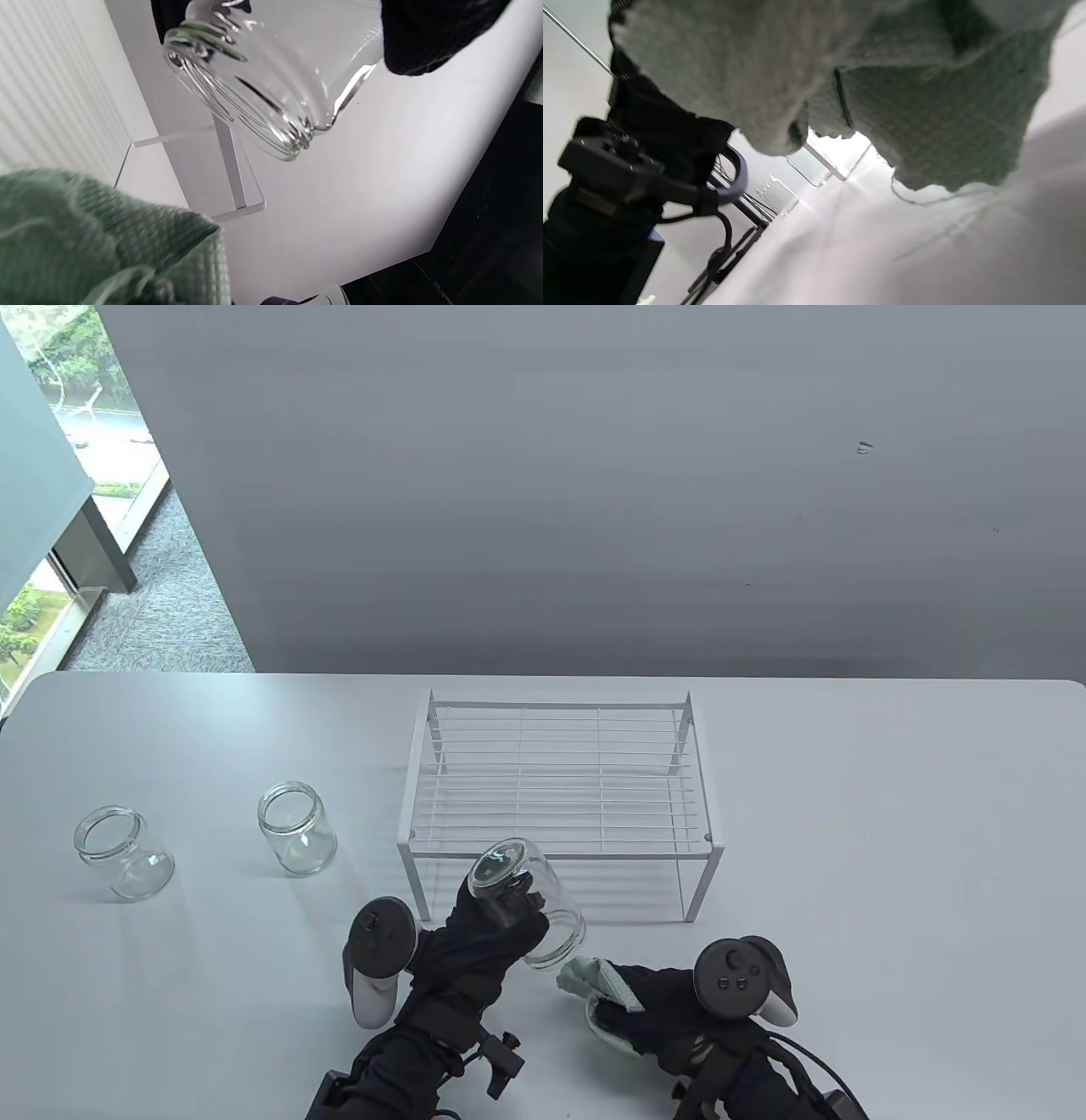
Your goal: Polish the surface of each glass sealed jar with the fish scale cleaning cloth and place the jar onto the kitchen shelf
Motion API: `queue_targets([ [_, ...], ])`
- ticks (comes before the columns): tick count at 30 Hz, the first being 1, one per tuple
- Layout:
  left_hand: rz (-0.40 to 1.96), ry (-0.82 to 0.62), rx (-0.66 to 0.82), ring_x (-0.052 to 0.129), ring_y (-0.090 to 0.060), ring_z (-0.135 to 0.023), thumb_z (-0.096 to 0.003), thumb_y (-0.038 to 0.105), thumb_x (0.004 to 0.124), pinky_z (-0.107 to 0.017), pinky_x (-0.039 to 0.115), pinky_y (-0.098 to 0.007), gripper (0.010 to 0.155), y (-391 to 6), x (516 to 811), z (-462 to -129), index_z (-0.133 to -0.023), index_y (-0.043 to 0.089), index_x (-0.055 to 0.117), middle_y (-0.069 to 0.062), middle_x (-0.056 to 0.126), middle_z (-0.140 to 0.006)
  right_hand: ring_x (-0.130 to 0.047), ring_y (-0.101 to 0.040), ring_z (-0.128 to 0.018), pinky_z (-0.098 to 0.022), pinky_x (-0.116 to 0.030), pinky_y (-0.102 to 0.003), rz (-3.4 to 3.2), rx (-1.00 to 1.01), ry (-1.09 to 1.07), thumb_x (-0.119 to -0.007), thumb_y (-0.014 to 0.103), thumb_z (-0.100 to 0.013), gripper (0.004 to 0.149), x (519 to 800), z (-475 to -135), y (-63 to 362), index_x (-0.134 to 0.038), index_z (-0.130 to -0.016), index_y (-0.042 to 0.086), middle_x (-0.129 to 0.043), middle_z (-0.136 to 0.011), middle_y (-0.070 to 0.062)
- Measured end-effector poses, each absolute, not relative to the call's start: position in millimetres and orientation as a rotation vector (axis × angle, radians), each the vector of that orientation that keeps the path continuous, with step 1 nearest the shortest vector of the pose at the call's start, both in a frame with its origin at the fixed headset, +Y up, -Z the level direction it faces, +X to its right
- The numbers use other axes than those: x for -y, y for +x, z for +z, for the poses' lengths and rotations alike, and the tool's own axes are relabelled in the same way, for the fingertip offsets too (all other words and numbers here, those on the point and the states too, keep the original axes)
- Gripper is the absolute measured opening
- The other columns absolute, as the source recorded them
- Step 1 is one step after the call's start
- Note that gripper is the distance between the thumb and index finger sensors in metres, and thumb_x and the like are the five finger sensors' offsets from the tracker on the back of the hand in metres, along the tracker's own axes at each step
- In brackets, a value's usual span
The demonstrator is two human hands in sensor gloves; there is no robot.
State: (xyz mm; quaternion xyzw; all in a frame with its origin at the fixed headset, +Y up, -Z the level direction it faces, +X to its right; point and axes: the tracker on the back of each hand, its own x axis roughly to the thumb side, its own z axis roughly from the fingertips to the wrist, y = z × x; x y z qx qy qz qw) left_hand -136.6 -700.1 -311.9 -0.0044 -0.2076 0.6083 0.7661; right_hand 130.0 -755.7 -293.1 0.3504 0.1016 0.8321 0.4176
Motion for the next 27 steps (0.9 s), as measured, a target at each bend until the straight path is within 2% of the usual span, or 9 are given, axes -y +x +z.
queue_targets([
  [5,1.156,0.155,0.523,0.079,-0.045,-0.093,-0.0411,0.069,0.086,-0.073,0.051,-0.059,0.111,-111.7,666.7,-329.7,-0.107,0.000,0.028,-0.024,0.056,-0.108,-0.090,-0.055,-0.057,-0.046,-0.064,-0.068,2.137,-0.306,0.835,-0.074,0.027,-0.053,0.057,759.2,-297.4,135.9,-0.069,-0.094,-0.012,-0.079,-0.077,-0.041],
  [10,1.064,0.192,0.522,0.078,-0.046,-0.095,-0.0397,0.067,0.088,-0.073,0.052,-0.059,0.111,-78.9,651.0,-356.2,-0.108,0.003,0.029,-0.021,0.056,-0.110,-0.091,-0.055,-0.056,-0.045,-0.065,-0.067,2.223,-0.327,0.812,-0.074,0.027,-0.052,0.057,759.1,-300.8,143.1,-0.069,-0.093,-0.012,-0.079,-0.076,-0.041],
  [18,1.002,0.160,0.473,0.076,-0.050,-0.094,-0.0409,0.067,0.088,-0.066,0.056,-0.065,0.110,-40.8,653.5,-387.0,-0.108,0.003,0.028,-0.023,0.055,-0.110,-0.091,-0.055,-0.056,-0.045,-0.065,-0.067,2.280,-0.314,0.791,-0.074,0.027,-0.052,0.057,755.0,-302.4,148.9,-0.069,-0.093,-0.013,-0.079,-0.076,-0.041],
  [27,0.937,0.132,0.400,0.075,-0.052,-0.094,-0.0424,0.067,0.087,-0.062,0.055,-0.070,0.110,-19.8,662.7,-396.2,-0.108,0.003,0.027,-0.024,0.054,-0.110,-0.091,-0.055,-0.056,-0.045,-0.065,-0.067,2.285,-0.316,0.788,-0.074,0.027,-0.053,0.057,754.5,-303.7,149.4,-0.069,-0.094,-0.012,-0.079,-0.077,-0.040],
])
